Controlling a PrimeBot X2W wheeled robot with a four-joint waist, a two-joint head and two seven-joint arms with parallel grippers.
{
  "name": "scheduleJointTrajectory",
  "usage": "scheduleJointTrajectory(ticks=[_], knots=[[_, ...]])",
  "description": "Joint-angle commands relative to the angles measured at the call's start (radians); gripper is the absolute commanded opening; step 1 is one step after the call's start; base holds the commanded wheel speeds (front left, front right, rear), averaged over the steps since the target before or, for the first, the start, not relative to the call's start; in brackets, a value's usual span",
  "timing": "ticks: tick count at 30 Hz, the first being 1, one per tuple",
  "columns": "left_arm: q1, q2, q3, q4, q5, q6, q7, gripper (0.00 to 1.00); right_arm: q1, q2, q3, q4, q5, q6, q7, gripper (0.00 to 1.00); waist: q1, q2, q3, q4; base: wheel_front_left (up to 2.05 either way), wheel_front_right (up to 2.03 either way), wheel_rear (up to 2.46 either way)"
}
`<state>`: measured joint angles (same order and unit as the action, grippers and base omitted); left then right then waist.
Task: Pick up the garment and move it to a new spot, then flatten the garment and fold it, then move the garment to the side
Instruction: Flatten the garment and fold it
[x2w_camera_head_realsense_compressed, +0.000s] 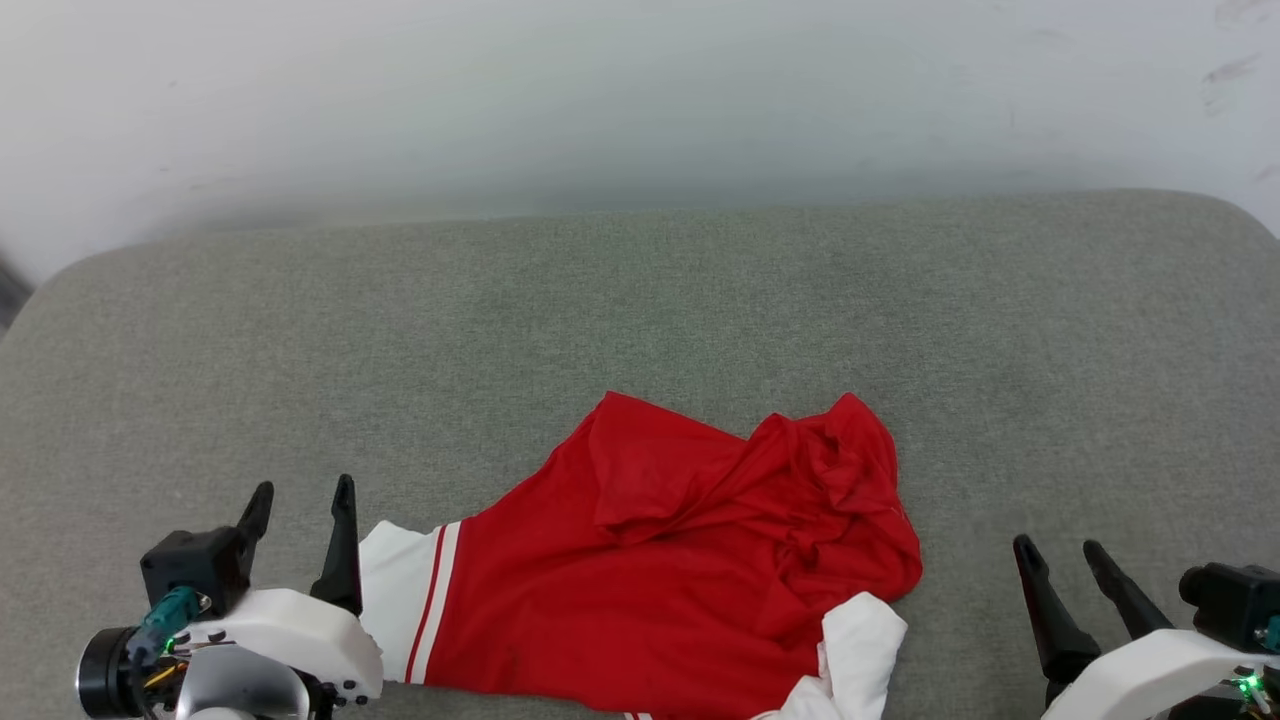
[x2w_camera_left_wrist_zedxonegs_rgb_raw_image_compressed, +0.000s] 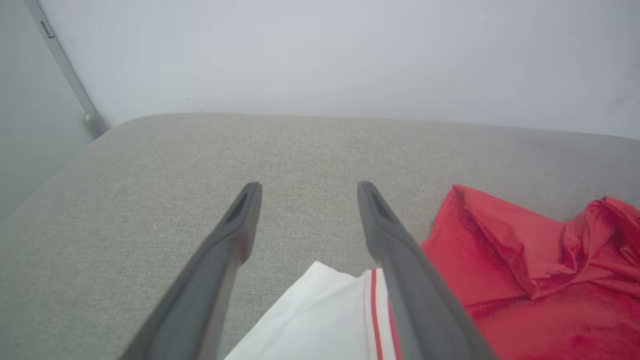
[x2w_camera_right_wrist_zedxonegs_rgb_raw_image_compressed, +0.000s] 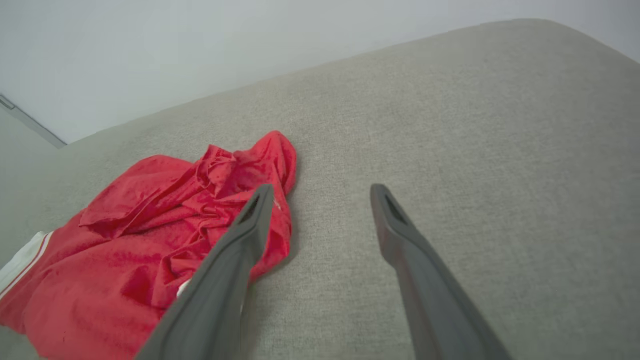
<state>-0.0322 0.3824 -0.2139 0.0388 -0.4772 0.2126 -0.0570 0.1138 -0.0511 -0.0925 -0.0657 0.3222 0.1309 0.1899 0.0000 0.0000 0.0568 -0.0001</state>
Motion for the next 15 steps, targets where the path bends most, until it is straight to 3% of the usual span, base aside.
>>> scheduleJointTrajectory(ticks=[1,7,15], knots=[[-0.01,-0.006,-0.002,-0.007,0.006,0.004,-0.017,1.0,0.002,0.001,-0.006,0.008,0.0,0.0,0.013,1.0,0.0,0.0,0.001,-0.002,0.0,0.0,0.0],[-0.017,-0.031,-0.031,-0.074,0.043,0.016,-0.072,1.0,-0.079,-0.018,-0.003,0.095,0.028,0.0,0.208,1.0,0.0,0.0,0.025,0.007,0.0,0.0,0.0],[-0.053,-0.05,-0.062,-0.126,0.056,0.012,-0.079,1.0,-0.269,-0.106,0.131,0.225,0.09,0.0,0.428,1.0,0.0,0.0,0.107,0.062,0.0,0.0,0.0]])
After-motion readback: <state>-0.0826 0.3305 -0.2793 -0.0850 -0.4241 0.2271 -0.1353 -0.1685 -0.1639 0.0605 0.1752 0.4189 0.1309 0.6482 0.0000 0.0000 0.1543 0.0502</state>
